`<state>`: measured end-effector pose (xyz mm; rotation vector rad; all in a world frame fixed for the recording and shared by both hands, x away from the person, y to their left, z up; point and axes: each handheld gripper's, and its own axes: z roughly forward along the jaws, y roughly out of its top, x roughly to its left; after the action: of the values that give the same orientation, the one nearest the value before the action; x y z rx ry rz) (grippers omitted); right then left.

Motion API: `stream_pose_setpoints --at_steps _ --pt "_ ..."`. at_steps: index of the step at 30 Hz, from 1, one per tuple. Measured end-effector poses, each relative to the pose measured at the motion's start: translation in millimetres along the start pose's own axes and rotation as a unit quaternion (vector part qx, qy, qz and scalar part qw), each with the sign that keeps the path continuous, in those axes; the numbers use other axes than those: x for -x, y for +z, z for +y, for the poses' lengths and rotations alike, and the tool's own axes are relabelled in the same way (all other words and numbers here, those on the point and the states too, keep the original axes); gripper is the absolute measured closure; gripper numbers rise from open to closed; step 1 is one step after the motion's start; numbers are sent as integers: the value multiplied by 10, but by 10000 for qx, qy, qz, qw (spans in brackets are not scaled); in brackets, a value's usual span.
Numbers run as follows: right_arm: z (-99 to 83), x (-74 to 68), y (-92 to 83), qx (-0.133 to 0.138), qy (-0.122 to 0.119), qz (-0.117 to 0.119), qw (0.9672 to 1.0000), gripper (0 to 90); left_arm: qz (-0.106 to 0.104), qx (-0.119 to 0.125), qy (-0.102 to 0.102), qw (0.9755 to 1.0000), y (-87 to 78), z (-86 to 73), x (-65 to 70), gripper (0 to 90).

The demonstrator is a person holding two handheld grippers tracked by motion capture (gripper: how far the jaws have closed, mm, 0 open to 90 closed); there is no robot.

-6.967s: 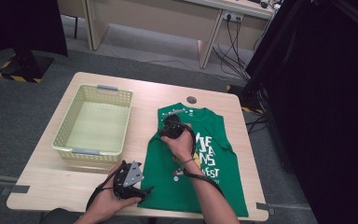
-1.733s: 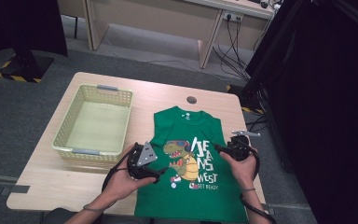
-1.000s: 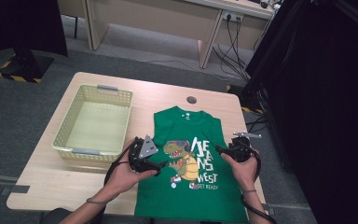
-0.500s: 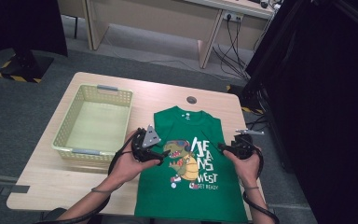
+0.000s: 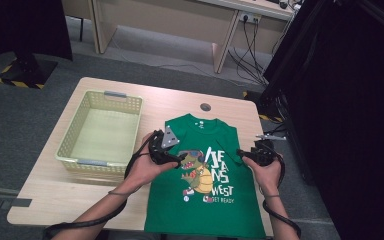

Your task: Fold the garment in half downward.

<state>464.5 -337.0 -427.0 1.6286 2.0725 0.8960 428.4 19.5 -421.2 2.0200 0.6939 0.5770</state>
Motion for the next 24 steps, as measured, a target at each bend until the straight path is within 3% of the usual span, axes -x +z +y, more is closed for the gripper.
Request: stream_pose_setpoints --at_steps 14,24 --pt "200 111 141 -84 71 -103 9999 309 366 -349 -351 9981 389 66 -290 187" --pt "400 124 371 -238 -3 -165 9996 324 685 -722 -690 9926 701 57 -545 204"
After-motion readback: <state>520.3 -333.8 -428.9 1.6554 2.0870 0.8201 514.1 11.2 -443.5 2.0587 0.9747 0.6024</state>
